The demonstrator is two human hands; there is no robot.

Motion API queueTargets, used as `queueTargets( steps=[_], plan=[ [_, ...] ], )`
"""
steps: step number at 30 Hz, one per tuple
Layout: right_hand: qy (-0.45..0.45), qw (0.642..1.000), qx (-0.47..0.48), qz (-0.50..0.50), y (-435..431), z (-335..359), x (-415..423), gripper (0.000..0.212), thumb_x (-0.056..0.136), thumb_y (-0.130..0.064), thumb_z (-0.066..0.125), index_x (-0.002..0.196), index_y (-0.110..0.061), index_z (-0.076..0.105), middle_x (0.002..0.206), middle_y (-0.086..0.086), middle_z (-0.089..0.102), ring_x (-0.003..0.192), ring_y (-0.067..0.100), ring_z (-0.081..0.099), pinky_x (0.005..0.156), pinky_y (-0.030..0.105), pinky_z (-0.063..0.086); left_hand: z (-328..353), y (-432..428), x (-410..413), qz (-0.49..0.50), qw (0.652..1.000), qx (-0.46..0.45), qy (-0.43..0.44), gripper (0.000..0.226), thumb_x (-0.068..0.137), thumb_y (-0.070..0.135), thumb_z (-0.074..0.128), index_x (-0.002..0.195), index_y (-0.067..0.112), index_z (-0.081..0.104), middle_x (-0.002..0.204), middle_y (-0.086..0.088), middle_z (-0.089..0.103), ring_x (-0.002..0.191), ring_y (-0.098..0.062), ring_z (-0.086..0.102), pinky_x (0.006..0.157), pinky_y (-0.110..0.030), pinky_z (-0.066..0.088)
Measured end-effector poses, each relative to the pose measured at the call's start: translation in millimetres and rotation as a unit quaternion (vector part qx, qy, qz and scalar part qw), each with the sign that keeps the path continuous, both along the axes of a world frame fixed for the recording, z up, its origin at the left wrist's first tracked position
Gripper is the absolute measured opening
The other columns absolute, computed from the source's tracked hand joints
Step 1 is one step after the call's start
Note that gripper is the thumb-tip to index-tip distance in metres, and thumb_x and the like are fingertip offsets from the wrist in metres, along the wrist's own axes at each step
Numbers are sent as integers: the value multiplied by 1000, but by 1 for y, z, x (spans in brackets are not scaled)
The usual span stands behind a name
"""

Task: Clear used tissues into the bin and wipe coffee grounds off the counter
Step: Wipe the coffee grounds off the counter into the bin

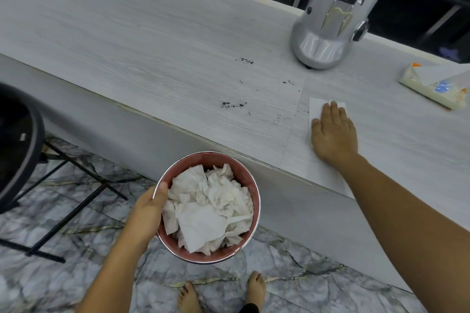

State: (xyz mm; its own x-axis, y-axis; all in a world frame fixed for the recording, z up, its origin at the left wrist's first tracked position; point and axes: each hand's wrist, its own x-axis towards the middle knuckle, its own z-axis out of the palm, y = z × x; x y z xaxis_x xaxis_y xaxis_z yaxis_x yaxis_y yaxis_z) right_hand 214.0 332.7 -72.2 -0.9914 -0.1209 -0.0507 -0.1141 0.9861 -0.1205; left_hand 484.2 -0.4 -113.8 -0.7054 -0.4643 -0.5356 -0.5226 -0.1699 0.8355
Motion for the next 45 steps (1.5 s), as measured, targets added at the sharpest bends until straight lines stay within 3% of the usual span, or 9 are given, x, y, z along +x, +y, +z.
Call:
queueTargets(
  steps=[5,11,19,26,31,37,45],
  plan=[
    [3,1000,0,9,-25,1,-26,67,98,-45,13,156,-9,9,166,11,6,152,29,5,123,46,8,2,-11,-2,-6,1000,-22,2,33,103,41,45,98,30,75,95,9,80,96,-18,73,90,-43,55],
    [2,999,5,41,-52,3,-71,67,98,-44,13,156,-8,10,166,11,8,152,29,6,123,46,9,-1,-22,-8,-9,1000,-19,-4,34,102,44,46,107,27,75,103,2,79,103,-20,72,97,-45,53],
    [0,987,9,160,-94,6,-130,65,100,-41,16,155,-7,16,165,13,12,151,30,10,123,44,9,-10,-40,-16,-41,999,0,-17,40,101,49,45,104,24,76,104,-5,79,103,-26,73,102,-56,49],
    [-15,970,19,241,-143,15,-165,65,99,-43,16,156,-11,16,165,10,11,152,27,11,123,43,11,-11,-50,-24,-51,998,18,-25,35,102,45,45,114,30,74,112,1,78,109,-20,71,105,-52,47],
    [-14,956,11,292,-180,17,-177,60,101,-37,23,155,-10,21,164,13,16,151,31,15,121,40,12,-7,-54,-31,-60,998,8,-29,35,104,38,43,111,24,75,107,-1,79,105,-19,73,99,-44,51],
    [-31,938,-10,346,-204,19,-167,64,97,-38,21,155,-10,21,164,12,14,152,29,12,122,35,7,-2,-59,-37,-73,997,-11,-32,39,104,37,43,98,19,77,94,-4,81,90,-19,76,82,-38,54],
    [-27,912,-11,410,-206,17,-129,63,98,-38,19,156,-13,20,165,8,14,152,25,10,123,39,9,-2,-63,-40,-80,996,-31,-28,47,104,38,45,101,-1,72,98,-18,77,92,-31,74,86,-43,55]
  ],
)
